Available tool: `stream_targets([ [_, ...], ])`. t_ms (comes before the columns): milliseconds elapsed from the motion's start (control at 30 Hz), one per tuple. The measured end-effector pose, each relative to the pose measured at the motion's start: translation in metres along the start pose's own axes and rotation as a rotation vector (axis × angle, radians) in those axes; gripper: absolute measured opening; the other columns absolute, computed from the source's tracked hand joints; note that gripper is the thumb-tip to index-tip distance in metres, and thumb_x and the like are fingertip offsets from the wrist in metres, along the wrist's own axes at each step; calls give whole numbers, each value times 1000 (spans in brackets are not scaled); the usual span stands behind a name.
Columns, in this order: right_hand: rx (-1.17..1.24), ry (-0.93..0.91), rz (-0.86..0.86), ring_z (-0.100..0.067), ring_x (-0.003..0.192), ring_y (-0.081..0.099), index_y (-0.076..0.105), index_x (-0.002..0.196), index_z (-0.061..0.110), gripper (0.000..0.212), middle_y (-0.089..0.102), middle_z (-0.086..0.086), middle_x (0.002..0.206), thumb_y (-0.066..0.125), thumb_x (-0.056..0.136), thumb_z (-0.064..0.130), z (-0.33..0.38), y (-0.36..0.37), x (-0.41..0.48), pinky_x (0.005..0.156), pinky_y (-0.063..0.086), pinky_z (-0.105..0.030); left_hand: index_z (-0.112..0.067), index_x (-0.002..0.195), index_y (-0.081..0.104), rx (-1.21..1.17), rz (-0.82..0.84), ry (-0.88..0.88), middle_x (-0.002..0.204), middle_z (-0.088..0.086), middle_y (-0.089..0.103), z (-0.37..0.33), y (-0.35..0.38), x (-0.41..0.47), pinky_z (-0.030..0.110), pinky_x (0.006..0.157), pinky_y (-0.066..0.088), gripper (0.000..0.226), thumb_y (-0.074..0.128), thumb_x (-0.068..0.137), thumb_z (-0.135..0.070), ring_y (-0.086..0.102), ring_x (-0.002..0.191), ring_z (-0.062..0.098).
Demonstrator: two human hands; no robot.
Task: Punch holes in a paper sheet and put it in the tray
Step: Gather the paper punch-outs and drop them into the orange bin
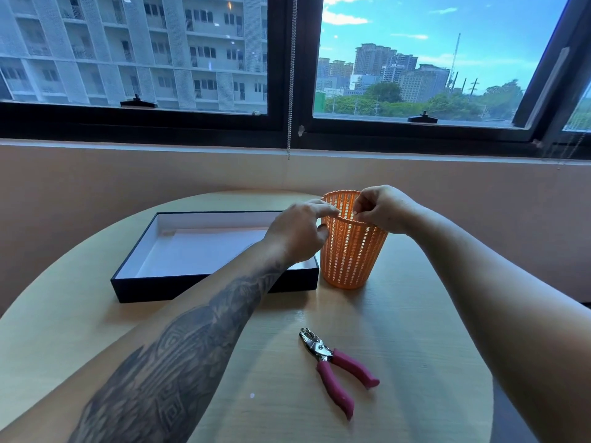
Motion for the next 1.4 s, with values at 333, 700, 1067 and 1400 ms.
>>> stream_targets([
  [333, -2, -10, -4, -10, 79, 65, 70, 95, 18, 5, 68, 0, 92, 67, 95, 15, 1, 2, -1, 58, 45, -16, -29, 128, 67, 8, 2, 4, 137, -13, 63, -1, 1, -2, 37, 95, 53, 42, 60, 90, -16, 61, 115, 13],
  [700, -149, -332, -356, -20, 112, 57, 73, 108, 20, 16, 66, -1, 117, 66, 95, 26, 16, 1, -32, 93, 52, -43, -26, 152, 38, 109, 108, -23, 163, -5, 30, 6, -13, -31, 42, 110, 41, 63, 60, 93, -25, 36, 144, 22],
  [1067, -21, -562, 31, -8, 89, 57, 71, 108, 23, 16, 62, 8, 100, 64, 93, 24, 67, 129, -159, 78, 49, -25, -26, 117, 70, 48, 231, -275, 124, -9, 67, 80, -9, -163, 36, 97, 51, 30, 58, 90, -30, 62, 113, 15],
  [1400, -219, -622, 175, -18, 88, 62, 73, 99, 28, 17, 67, 5, 95, 63, 93, 40, 64, 184, -206, 70, 48, -32, -21, 111, 72, 170, 83, -210, 123, 0, 67, 82, 7, -215, 40, 101, 44, 30, 52, 90, -28, 56, 116, 24],
])
Point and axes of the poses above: each hand's wrist, its own x-axis towards the middle knuckle, its own y-axis out of the palm, z = x × y, the point moved 4 cm from there along x, towards the middle knuckle
